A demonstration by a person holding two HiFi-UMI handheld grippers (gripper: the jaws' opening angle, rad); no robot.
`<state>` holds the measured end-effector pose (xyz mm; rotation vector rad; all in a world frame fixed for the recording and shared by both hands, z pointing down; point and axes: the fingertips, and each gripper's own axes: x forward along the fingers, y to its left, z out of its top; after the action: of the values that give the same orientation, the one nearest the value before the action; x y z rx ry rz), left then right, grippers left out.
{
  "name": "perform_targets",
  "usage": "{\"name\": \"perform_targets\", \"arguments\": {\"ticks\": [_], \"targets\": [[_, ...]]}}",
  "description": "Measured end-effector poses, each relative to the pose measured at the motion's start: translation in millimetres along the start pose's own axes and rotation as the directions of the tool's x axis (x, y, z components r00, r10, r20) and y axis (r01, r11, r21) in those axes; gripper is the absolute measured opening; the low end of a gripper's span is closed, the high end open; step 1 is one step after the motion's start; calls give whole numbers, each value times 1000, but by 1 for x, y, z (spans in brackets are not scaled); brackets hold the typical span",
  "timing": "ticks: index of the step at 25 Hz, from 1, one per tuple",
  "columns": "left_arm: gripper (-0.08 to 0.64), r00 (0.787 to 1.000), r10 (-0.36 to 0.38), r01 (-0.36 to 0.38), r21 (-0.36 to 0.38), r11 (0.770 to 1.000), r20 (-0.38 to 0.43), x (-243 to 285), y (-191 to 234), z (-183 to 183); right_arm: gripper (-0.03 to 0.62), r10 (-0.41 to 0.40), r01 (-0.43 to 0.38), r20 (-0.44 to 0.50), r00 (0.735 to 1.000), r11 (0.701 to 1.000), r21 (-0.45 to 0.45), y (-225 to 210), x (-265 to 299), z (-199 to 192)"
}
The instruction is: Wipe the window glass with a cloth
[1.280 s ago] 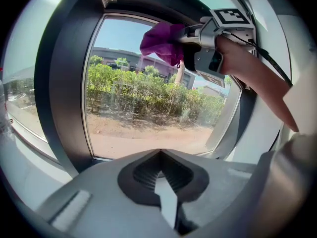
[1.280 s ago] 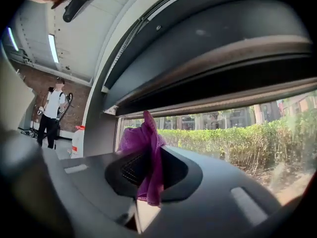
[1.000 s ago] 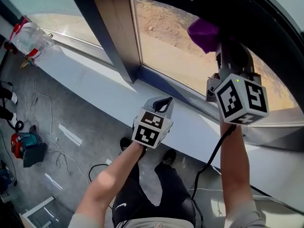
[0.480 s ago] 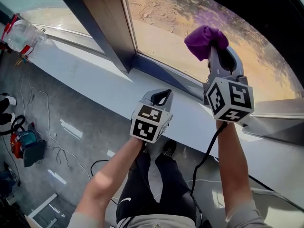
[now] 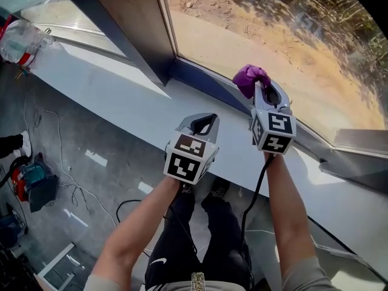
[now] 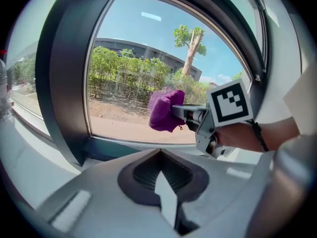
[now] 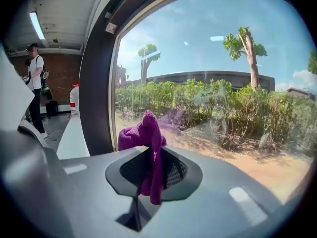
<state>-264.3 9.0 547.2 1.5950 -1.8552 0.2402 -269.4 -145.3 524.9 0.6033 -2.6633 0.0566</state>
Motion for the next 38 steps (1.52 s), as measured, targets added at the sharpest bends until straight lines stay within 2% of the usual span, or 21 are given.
{"name": "perform_targets", "arguments": {"ticks": [6,11,13,16,21,25,30,34,38], "targets": [[0,1000,12,-12,-22,1000,-7,16,4,-21,74,12,-12,-137,990,1000,2,4,37,-88],[0,1000,19,-20,-1,1000,-19,22,8,-35,74,7,-8,-254,967,1000,0,-1,56,-143],[0,999,25,-25,4,1000,-25,23,8,-39,75,21,-18,-286,958,1000,15,-3,58,-156],[0,999,25,-25,9,1000,-21,23,5,-36,75,42,-39,-297,954,999,16,-4,57,-154],[0,1000,24,-24,16,1000,-16,14,-7,-24,73,29,-24,-242,970,999,24,-7,33,-115],[0,1000,26,-26,19,999,-1,5,-16,-3,72,35,-36,-150,988,999,-5,-9,9,-58],[0,1000,11,-12,29,1000,28,-7,-35,30,72,38,-39,-35,999,999,-22,-15,-30,24],[0,999,-11,9,51,999,49,-13,-55,54,72,47,-45,86,995,999,-25,-22,-64,96],[0,997,-34,30,71,997,62,-17,-70,68,73,50,-47,206,977,999,-18,-24,-98,166]]}}
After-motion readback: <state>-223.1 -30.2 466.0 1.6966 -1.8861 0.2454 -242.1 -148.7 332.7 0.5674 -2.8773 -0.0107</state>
